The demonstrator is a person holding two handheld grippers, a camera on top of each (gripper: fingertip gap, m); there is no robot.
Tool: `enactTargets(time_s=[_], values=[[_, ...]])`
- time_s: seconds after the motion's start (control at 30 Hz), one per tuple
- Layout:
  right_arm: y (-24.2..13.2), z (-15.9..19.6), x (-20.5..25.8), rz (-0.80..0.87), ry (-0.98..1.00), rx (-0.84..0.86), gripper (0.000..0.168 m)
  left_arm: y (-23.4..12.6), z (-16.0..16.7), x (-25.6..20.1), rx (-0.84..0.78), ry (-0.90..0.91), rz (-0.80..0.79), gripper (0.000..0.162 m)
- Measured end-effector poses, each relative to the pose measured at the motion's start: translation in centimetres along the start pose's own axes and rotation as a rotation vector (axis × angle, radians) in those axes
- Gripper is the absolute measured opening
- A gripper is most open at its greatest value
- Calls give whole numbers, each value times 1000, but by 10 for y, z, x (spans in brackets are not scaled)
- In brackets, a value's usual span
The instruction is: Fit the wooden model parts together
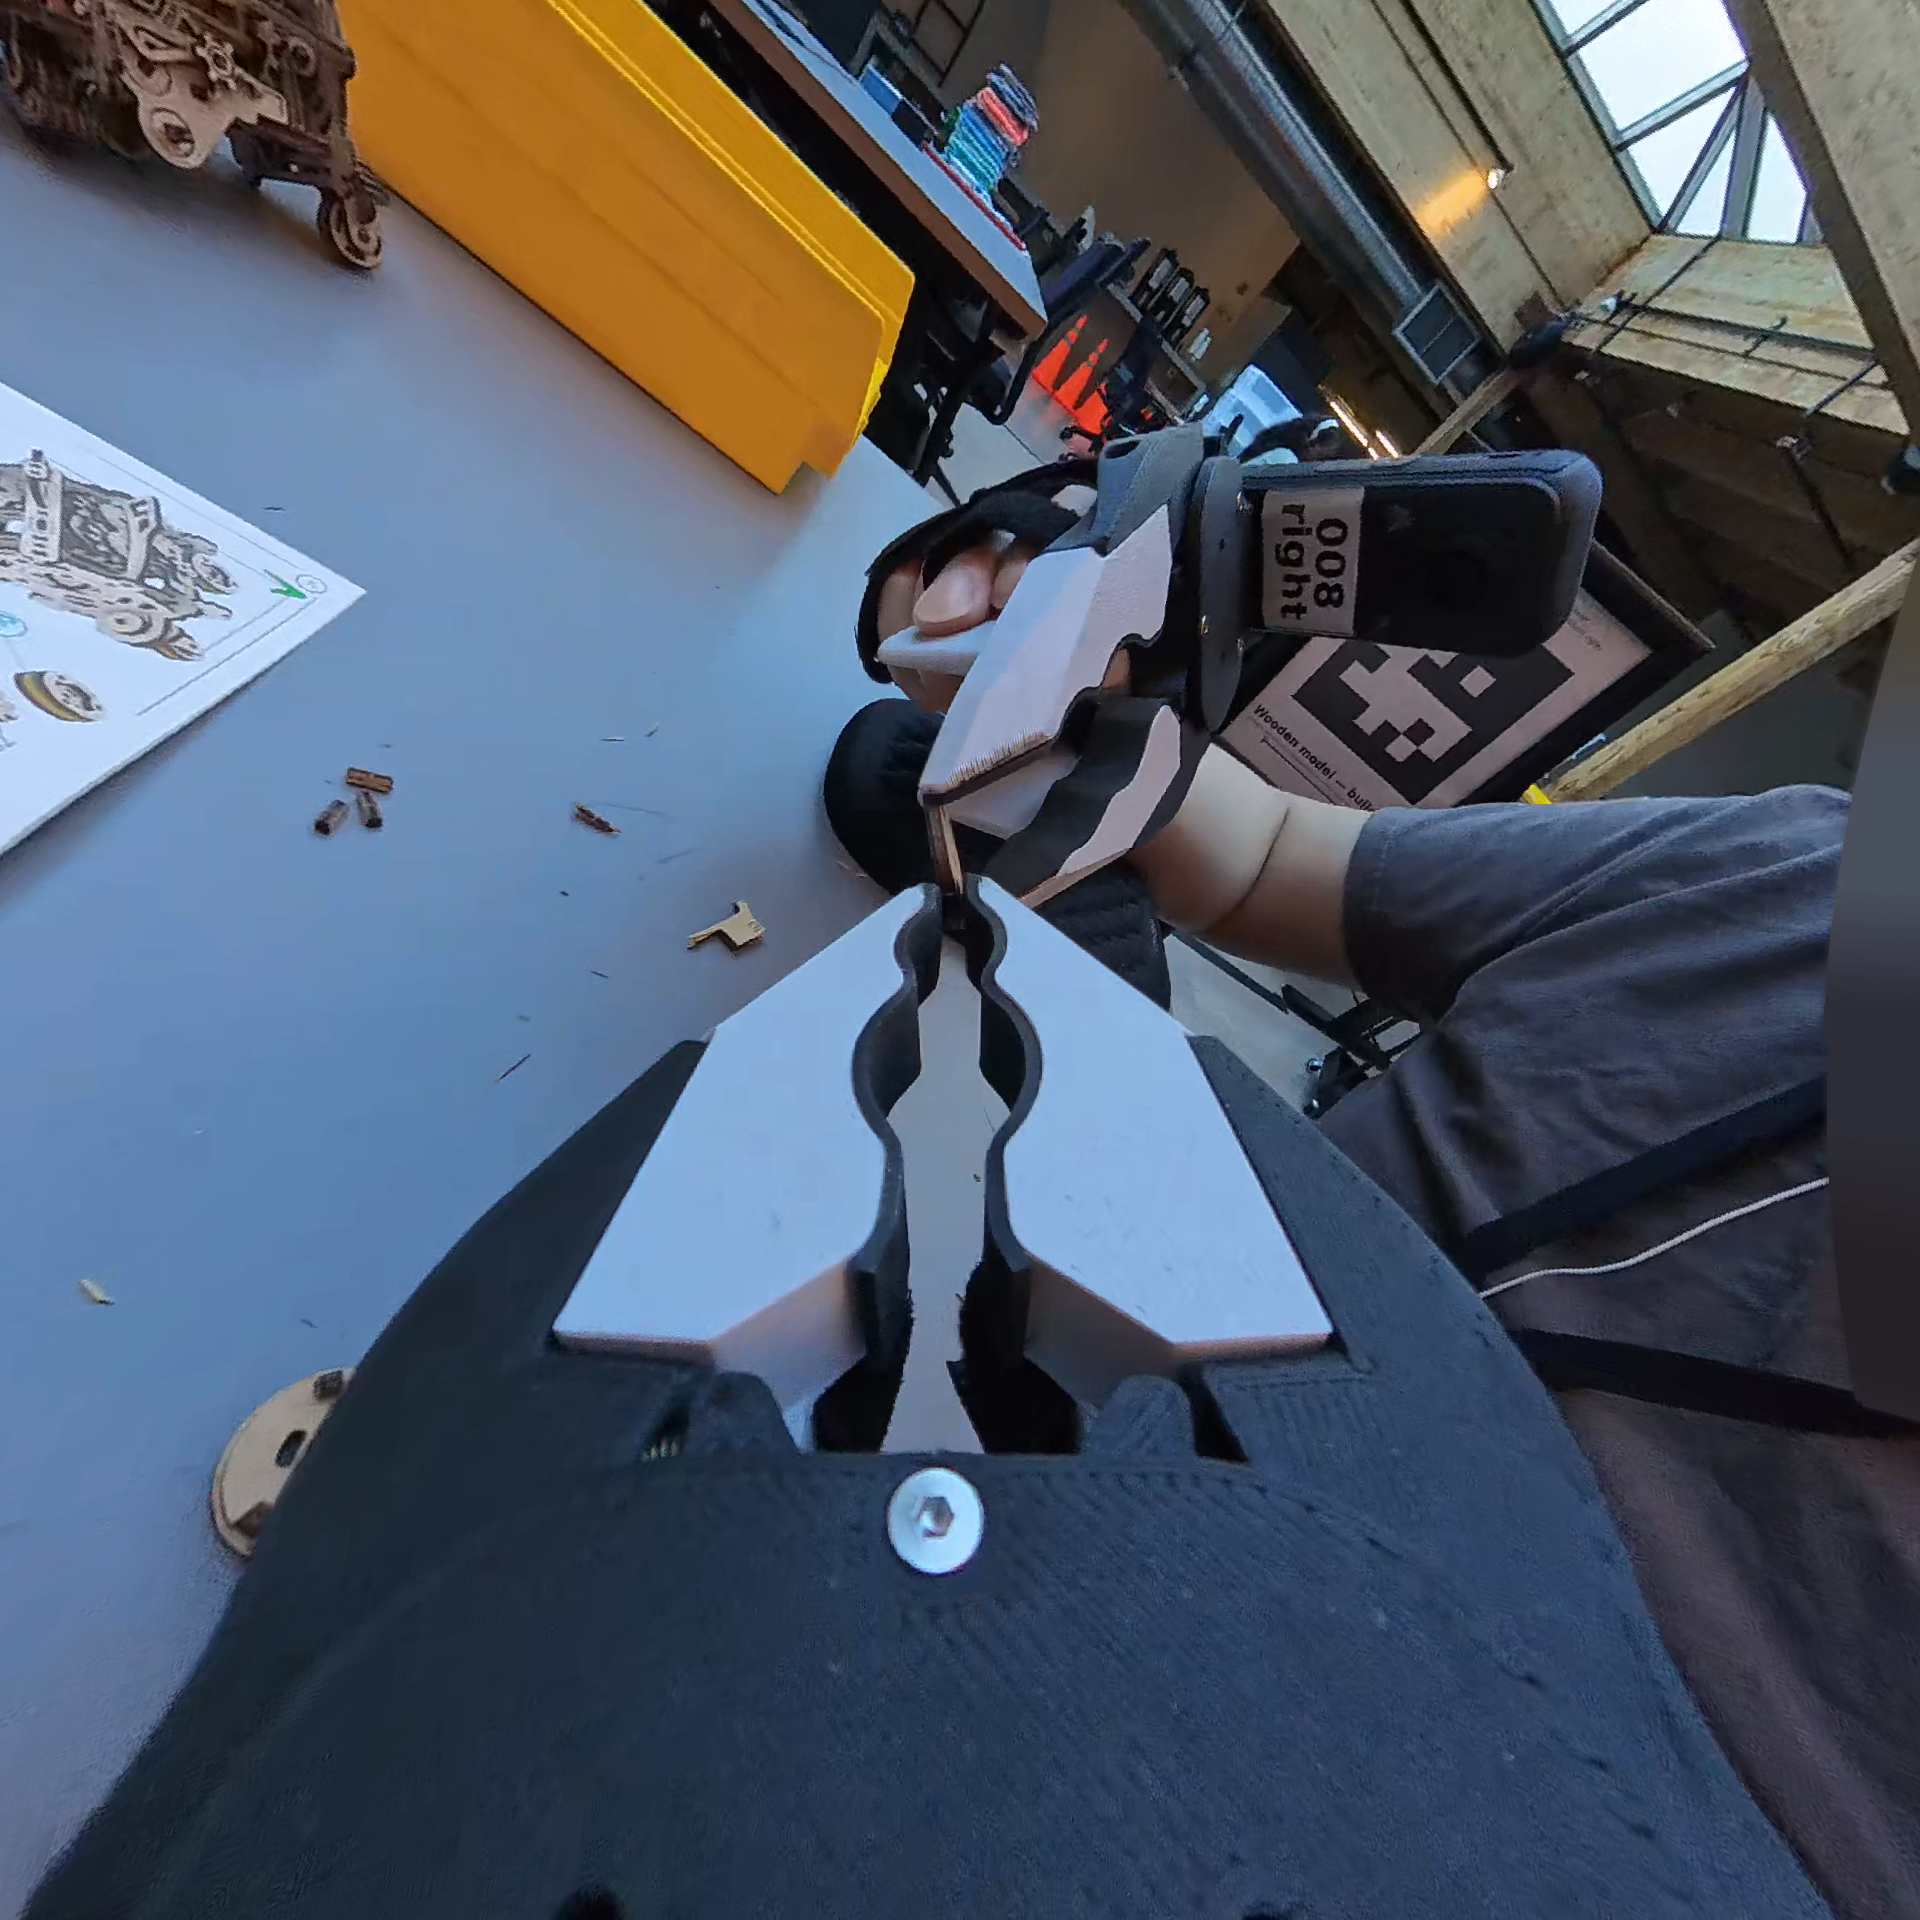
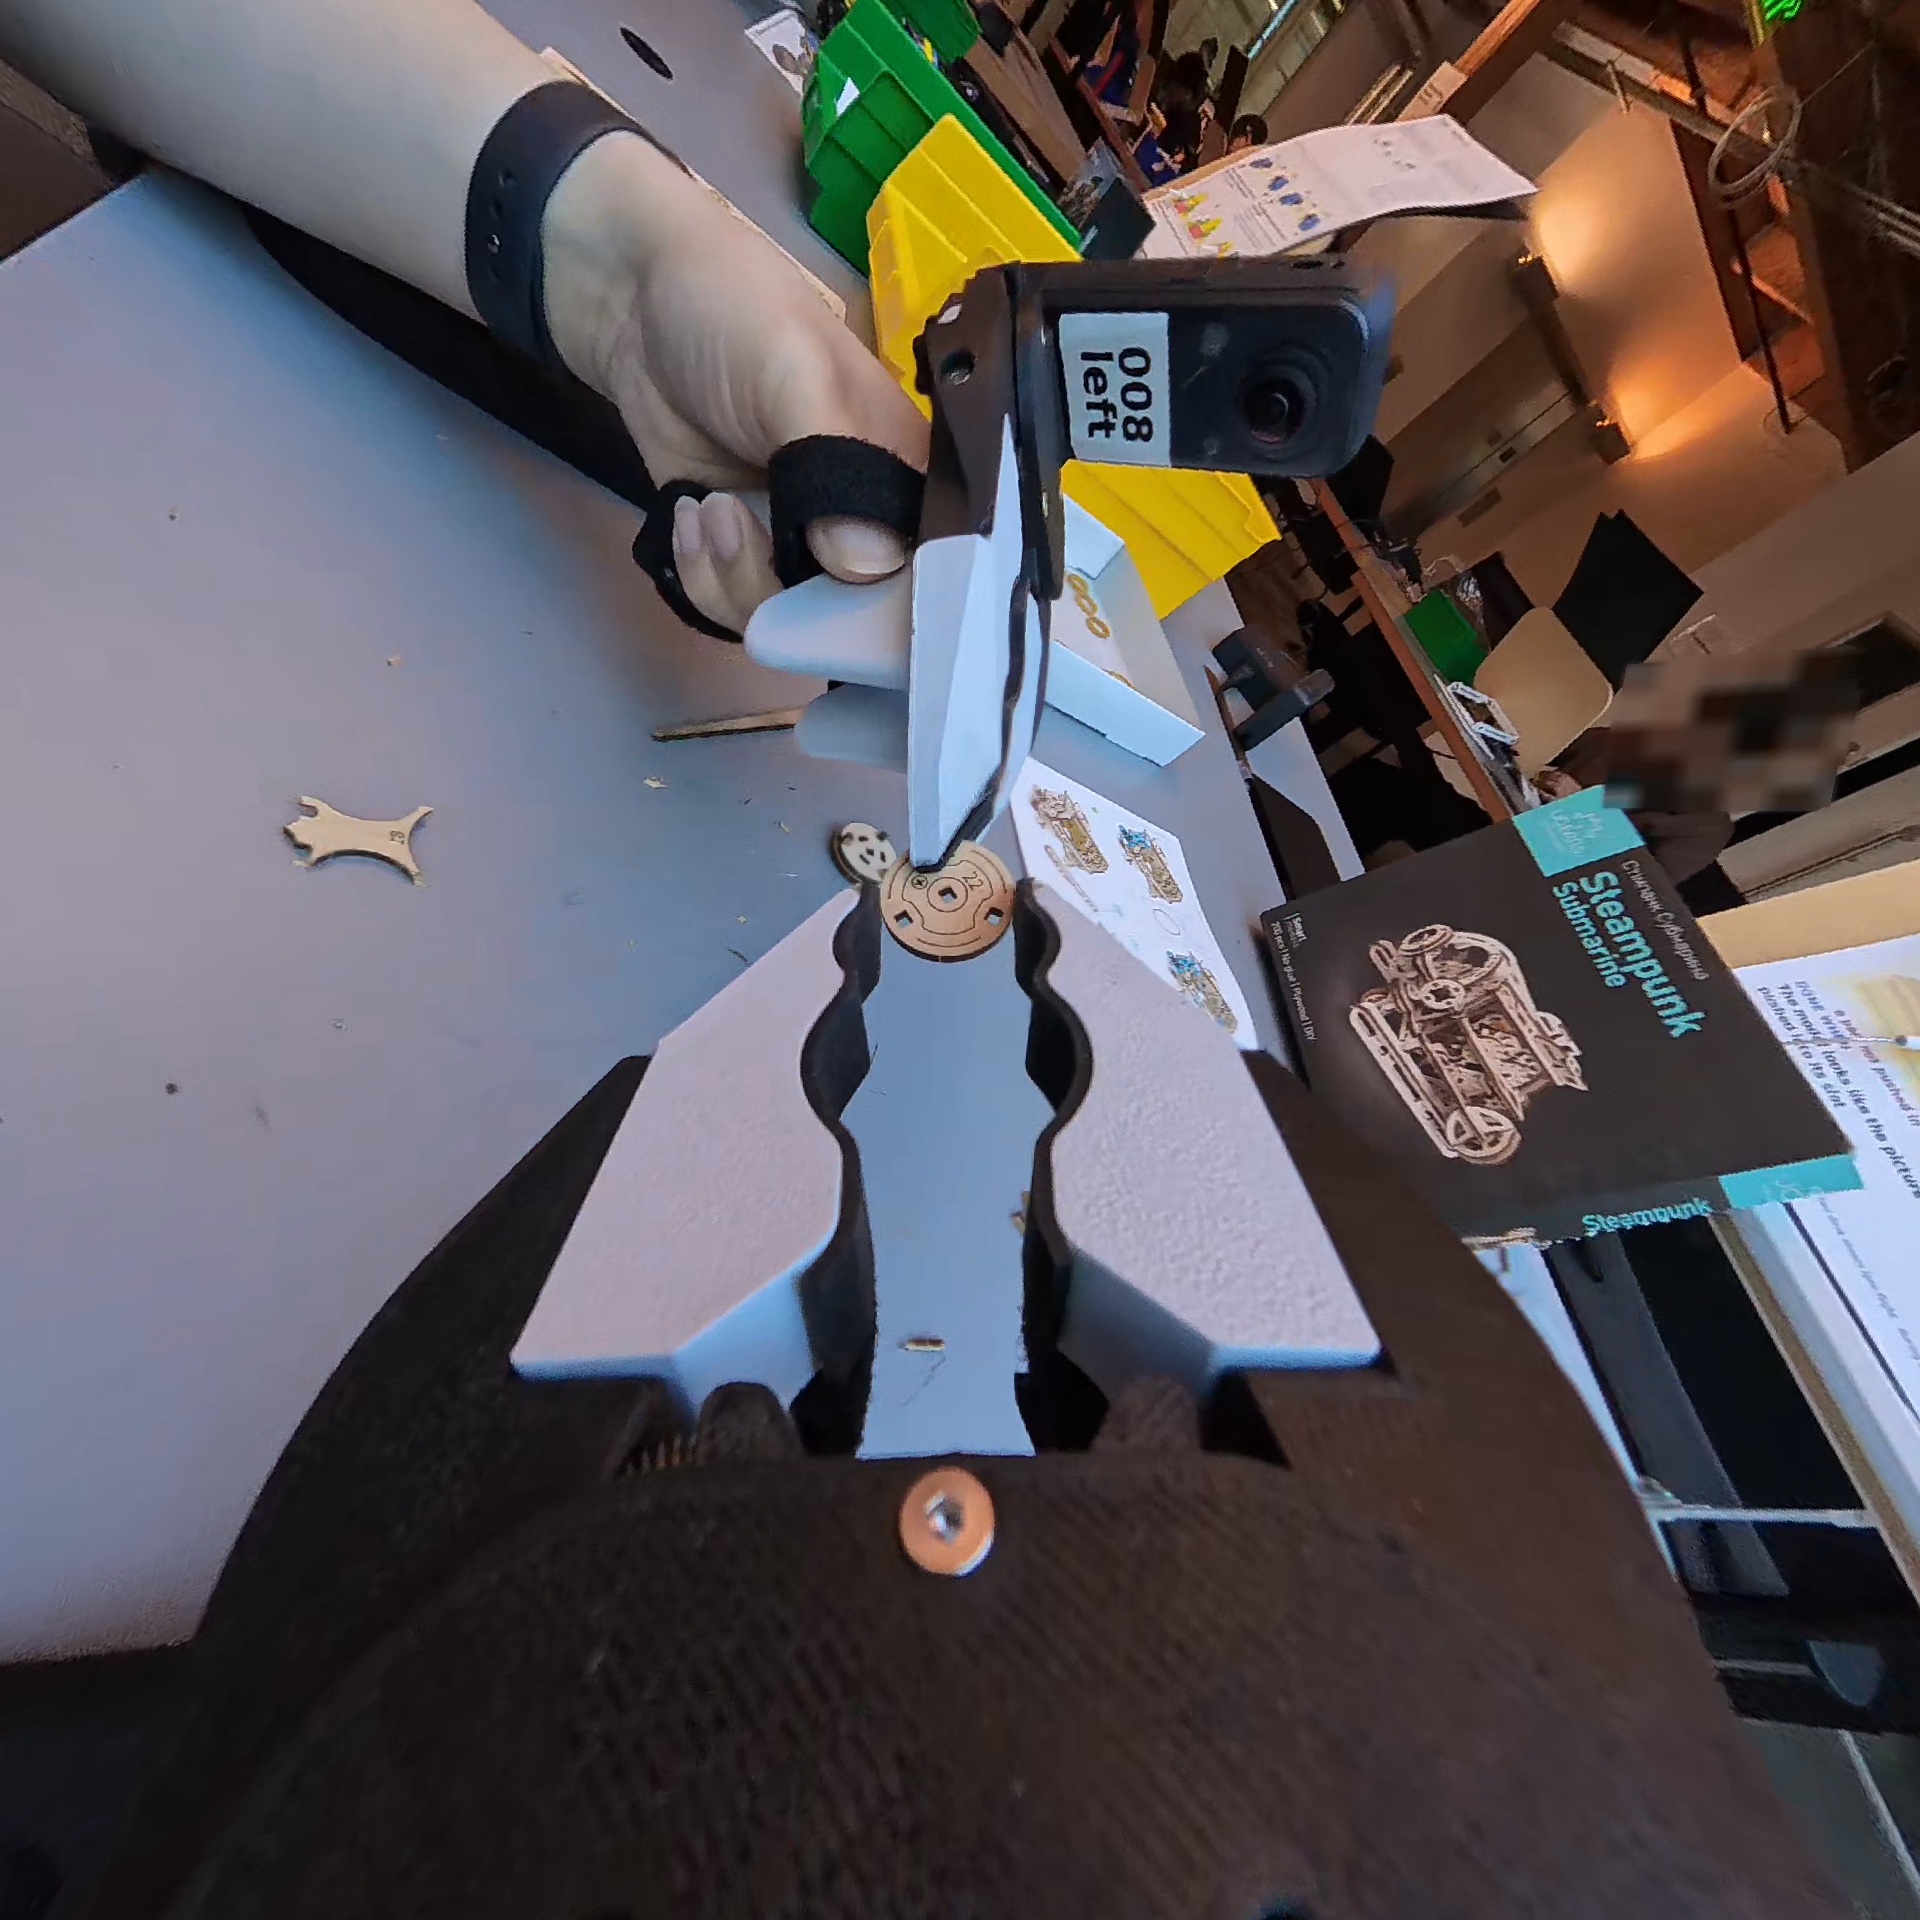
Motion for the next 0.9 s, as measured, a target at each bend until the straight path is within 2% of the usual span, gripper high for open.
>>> enactTargets(time_s=[0.43, 0.5, 0.6, 0.87, 0.9], values=[[3, 2, 9, -20, 36, 8, 24, -3, 14, 9, 36, -82, 4, 0], [2, 1, 10, -17, 21, 0, 24, -3, 14, 10, 26, -98, 26, 2], [0, -1, 10, -24, 32, -24, 24, -5, 13, 9, 5, -105, 44, 15], [-8, -10, 6, -47, 119, -159, 24, -2, 10, -1, -41, -84, 173, 15], [-9, -11, 6, -47, 123, -171, 24, -2, 10, -3, -50, -96, 212, 8]])
Point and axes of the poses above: each gripper's, where its closed fingertips meet, y out along the fingers, z out of its underside, x = y × z across the jaws, the point moved 10 cm from there along -y, back along the fingers, and after that the axes turned 4 degrees about y, right-handed, at the moved point
